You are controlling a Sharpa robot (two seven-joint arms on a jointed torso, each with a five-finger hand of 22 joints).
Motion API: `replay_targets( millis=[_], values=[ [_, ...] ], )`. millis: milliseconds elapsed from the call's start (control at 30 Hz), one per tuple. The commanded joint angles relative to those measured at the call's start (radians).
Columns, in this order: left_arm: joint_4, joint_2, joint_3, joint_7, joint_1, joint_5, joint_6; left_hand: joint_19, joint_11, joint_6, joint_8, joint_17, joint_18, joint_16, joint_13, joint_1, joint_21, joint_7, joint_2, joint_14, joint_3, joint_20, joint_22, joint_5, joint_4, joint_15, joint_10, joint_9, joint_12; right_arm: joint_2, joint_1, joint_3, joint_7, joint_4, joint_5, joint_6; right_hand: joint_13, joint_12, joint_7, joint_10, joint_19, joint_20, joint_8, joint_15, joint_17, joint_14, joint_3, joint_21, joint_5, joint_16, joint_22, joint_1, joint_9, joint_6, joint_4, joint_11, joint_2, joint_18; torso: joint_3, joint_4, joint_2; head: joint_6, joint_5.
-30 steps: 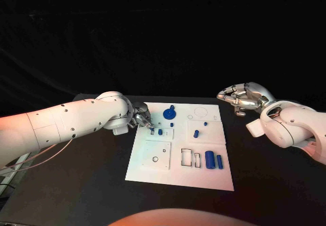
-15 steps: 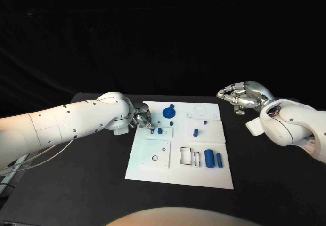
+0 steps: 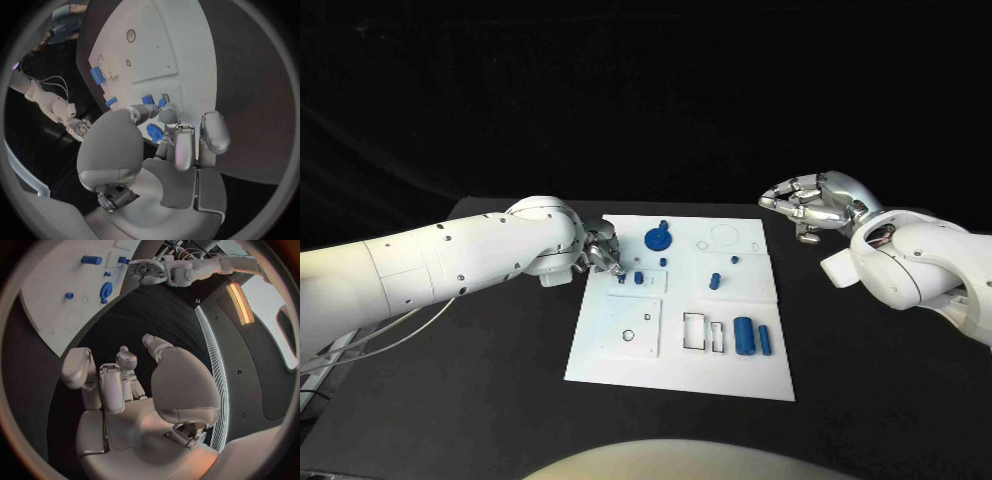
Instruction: Assemble the parts on the task board
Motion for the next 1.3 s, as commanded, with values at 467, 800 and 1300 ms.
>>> replay_targets(
  millis=[467, 800, 1300],
  values=[
    [-0.002, 0.006, 0.000, -0.012, -0.006, -0.010, 0.043, 0.004, -0.004, 0.019, 0.003, 0.110, -0.006, -0.002, -0.005, 0.002, 0.003, -0.013, 0.010, 0.068, 0.178, -0.003, -0.003, 0.003, -0.172, -0.009, -0.007, -0.002, -0.007, 0.000, -0.001, 0.000, 0.006, 0.001, -0.002, 0.014, 0.000, 0.004, -0.001, 0.002, -0.004, 0.000, 0.006, -0.007, -0.001, 0.032, -0.005, -0.007, 0.003, -0.006, -0.001, 0.005, 0.001, -0.009, 0.002, -0.004, 0.005, 0.018, 0.0000, 0.0002, 0.000, -0.002, -0.002],
    [-0.003, 0.006, 0.000, -0.011, -0.007, -0.012, 0.037, 0.004, -0.004, 0.019, 0.002, 0.110, -0.006, -0.002, -0.004, 0.002, 0.003, -0.013, 0.009, 0.068, 0.178, -0.003, -0.002, 0.004, -0.172, -0.009, -0.006, -0.002, -0.007, 0.000, -0.001, 0.000, 0.006, 0.001, -0.002, 0.014, 0.000, 0.004, -0.001, 0.002, -0.004, 0.000, 0.006, -0.007, -0.001, 0.032, -0.005, -0.007, 0.003, -0.006, -0.001, 0.005, 0.001, -0.009, 0.002, -0.004, 0.005, 0.018, 0.0002, -0.0003, 0.000, -0.002, -0.001],
    [-0.007, 0.020, -0.001, -0.009, -0.008, -0.012, 0.043, 0.005, -0.004, 0.019, 0.002, 0.111, -0.006, -0.002, 0.002, 0.002, 0.004, -0.013, 0.009, 0.068, 0.179, -0.004, 0.000, 0.004, -0.173, -0.009, -0.003, -0.002, -0.004, 0.000, -0.002, 0.000, 0.007, 0.000, -0.002, 0.015, 0.000, 0.004, -0.001, 0.002, -0.004, 0.000, 0.006, -0.007, -0.001, 0.032, -0.005, -0.007, 0.003, -0.006, -0.001, 0.005, 0.001, -0.009, 0.002, -0.004, 0.005, 0.018, 0.0000, -0.0021, 0.001, -0.004, -0.001]
  ],
)
